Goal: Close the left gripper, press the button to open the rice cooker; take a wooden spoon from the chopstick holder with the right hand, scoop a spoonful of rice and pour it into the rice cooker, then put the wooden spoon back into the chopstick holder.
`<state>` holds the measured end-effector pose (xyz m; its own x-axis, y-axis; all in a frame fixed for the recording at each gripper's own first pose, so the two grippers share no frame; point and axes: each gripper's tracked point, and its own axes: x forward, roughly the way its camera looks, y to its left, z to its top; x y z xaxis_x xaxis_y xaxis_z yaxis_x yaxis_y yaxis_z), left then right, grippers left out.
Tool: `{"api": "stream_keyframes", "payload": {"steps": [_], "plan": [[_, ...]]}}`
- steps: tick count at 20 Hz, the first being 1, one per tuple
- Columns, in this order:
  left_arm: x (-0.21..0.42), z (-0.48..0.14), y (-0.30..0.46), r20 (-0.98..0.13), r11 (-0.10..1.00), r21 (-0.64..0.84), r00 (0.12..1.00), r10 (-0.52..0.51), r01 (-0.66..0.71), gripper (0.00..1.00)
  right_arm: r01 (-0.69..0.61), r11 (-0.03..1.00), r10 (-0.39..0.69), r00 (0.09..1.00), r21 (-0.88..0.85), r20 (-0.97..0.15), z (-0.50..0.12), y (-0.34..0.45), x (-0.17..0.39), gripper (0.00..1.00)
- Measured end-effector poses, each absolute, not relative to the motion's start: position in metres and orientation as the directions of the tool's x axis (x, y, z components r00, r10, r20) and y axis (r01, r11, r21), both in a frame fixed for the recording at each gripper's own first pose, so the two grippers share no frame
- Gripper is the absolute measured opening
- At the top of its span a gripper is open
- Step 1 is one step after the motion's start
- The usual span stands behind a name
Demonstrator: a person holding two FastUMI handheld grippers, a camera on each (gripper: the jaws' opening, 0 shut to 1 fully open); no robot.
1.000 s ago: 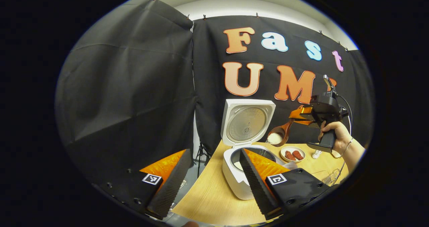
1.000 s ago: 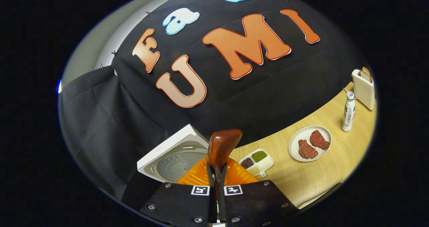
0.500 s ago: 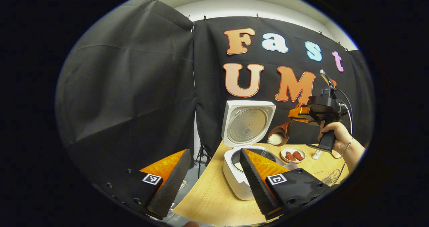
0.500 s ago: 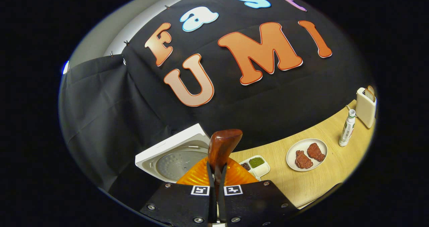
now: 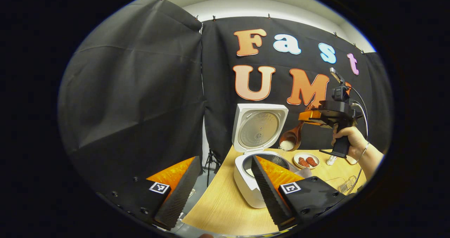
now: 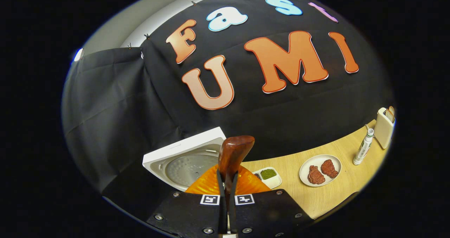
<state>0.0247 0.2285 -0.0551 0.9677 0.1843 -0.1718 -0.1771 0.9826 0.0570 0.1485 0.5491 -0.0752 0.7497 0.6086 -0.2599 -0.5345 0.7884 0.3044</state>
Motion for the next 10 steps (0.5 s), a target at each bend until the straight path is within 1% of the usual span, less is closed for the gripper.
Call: {"api": "stream_keyframes", "payload": {"steps": [3, 10], "plan": [[0.022, -0.055, 0.23, -0.176, 0.983, 0.052, 0.967, 0.184, -0.178, 0.99, -0.558, 0.792, 0.608, 0.753, 0.248, -0.249, -0.072, 0.553, 0.146, 0.01], [0.015, -0.055, 0.235, -0.172, 0.981, 0.048, 0.966, 0.195, -0.189, 0.99, -0.6, 0.781, 0.625, 0.752, 0.174, -0.212, -0.061, 0.563, 0.138, 0.01]]}}
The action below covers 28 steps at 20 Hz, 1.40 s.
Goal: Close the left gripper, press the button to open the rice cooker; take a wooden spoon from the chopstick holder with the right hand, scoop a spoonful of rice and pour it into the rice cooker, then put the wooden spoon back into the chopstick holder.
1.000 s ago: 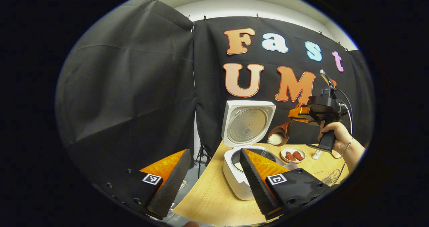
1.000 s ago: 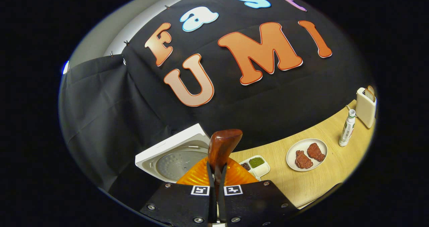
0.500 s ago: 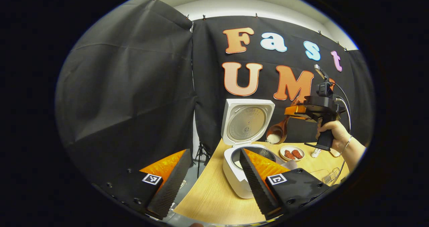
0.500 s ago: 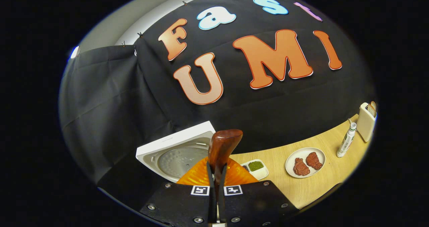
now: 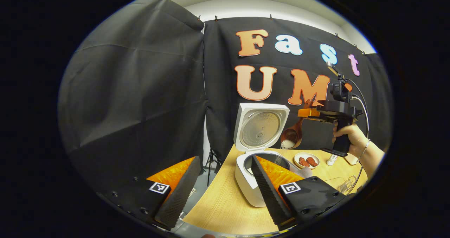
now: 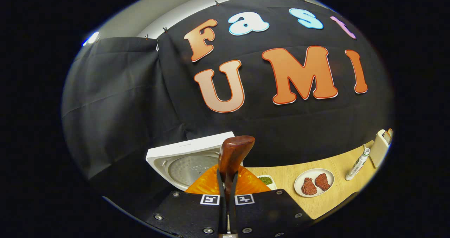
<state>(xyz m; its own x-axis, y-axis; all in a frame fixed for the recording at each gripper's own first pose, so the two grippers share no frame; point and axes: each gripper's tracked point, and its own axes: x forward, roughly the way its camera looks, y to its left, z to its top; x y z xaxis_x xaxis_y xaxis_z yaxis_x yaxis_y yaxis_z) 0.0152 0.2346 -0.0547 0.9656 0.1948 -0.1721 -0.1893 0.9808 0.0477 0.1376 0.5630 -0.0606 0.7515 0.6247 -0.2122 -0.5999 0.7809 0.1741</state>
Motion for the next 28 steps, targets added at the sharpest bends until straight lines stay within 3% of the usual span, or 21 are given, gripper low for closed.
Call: {"api": "stream_keyframes", "payload": {"steps": [14, 28], "plan": [[0.011, -0.057, 0.244, -0.171, 0.977, 0.04, 0.962, 0.214, -0.21, 0.99, -0.663, 0.748, 0.656, 0.731, 0.03, -0.188, -0.06, 0.579, 0.124, 0.01], [0.009, -0.057, 0.241, -0.175, 0.973, 0.048, 0.958, 0.229, -0.224, 0.99, -0.739, 0.639, 0.721, 0.672, -0.211, -0.17, -0.071, 0.587, 0.109, 0.01]]}}
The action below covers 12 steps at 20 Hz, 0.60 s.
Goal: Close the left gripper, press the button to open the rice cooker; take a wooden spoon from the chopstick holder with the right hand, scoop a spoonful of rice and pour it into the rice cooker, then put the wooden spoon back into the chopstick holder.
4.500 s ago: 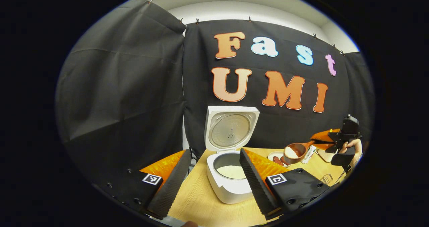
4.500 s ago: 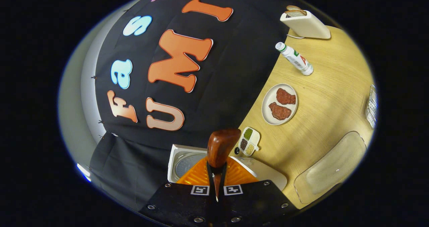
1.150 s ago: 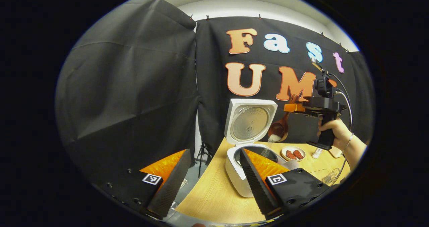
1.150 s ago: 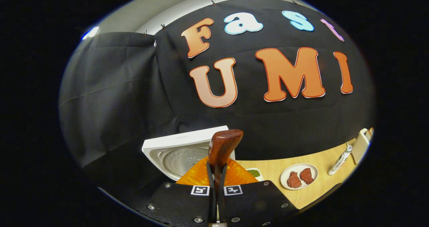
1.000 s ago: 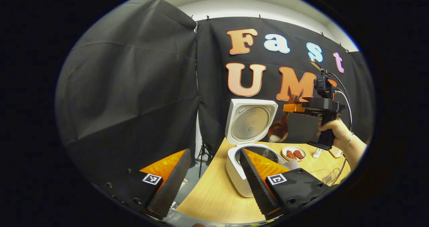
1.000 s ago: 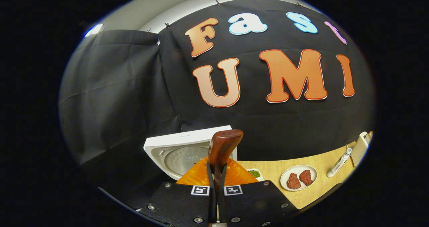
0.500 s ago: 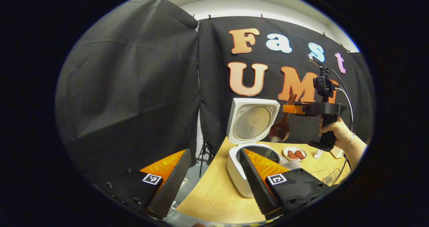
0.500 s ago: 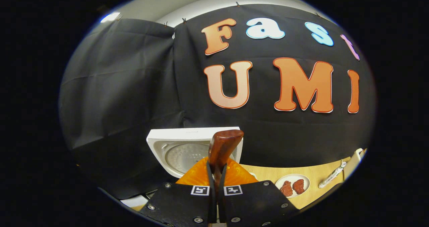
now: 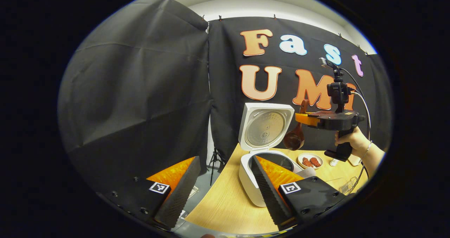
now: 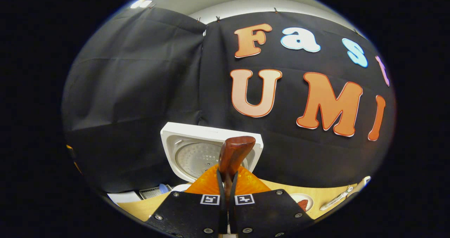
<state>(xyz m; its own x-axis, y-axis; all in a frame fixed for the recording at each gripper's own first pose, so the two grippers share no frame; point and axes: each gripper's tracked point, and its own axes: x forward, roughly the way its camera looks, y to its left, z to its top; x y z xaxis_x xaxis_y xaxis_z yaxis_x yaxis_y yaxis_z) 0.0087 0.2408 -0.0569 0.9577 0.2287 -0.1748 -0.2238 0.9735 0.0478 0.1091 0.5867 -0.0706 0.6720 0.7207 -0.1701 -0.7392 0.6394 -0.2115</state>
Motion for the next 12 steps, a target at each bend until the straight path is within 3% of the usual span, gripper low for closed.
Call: {"api": "stream_keyframes", "payload": {"steps": [8, 12], "plan": [[0.005, -0.055, 0.236, -0.176, 0.971, 0.056, 0.955, 0.238, -0.232, 0.99, -0.768, 0.589, 0.754, 0.634, -0.253, -0.172, -0.076, 0.588, 0.098, 0.01], [0.001, -0.053, 0.233, -0.169, 0.973, 0.04, 0.958, 0.232, -0.229, 0.99, -0.765, 0.643, 0.741, 0.633, -0.037, -0.222, -0.092, 0.578, 0.107, 0.01]]}}
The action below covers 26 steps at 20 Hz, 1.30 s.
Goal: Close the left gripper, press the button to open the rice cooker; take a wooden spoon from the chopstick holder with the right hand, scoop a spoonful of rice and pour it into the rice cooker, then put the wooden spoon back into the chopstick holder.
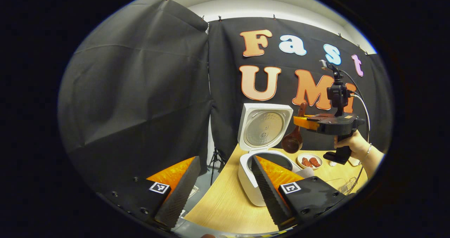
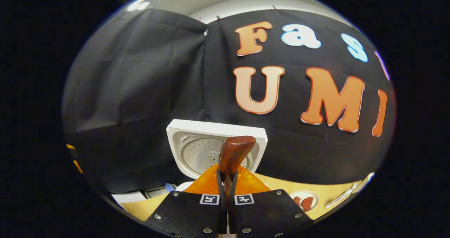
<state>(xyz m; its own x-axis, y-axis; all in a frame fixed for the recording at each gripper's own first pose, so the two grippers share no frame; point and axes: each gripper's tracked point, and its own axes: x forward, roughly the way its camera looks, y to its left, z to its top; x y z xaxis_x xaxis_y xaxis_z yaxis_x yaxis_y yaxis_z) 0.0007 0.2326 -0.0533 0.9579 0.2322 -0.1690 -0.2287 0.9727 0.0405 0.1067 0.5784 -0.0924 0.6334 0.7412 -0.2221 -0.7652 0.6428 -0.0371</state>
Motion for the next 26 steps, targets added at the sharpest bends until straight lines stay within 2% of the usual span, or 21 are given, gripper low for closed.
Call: {"api": "stream_keyframes", "payload": {"steps": [5, 10, 18, 26], "plan": [[-0.005, -0.043, 0.229, -0.156, 0.973, 0.054, 0.96, 0.232, -0.226, 0.99, -0.672, 0.678, 0.735, 0.622, 0.298, -0.269, -0.103, 0.557, 0.117, 0.01], [-0.008, -0.033, 0.213, -0.141, 0.979, 0.061, 0.969, 0.201, -0.194, 0.99, -0.513, 0.641, 0.736, 0.624, 0.571, -0.265, -0.095, 0.522, 0.126, 0.01], [-0.009, -0.035, 0.179, -0.137, 0.992, 0.052, 0.983, 0.123, -0.117, 0.99, -0.336, 0.586, 0.681, 0.697, 0.737, -0.224, -0.066, 0.415, 0.139, 0.02], [-0.005, -0.04, 0.149, -0.145, 0.998, 0.029, 0.988, 0.055, -0.051, 0.99, -0.214, 0.665, 0.493, 0.846, 0.716, -0.205, -0.054, 0.251, 0.14, 0.01]]}}
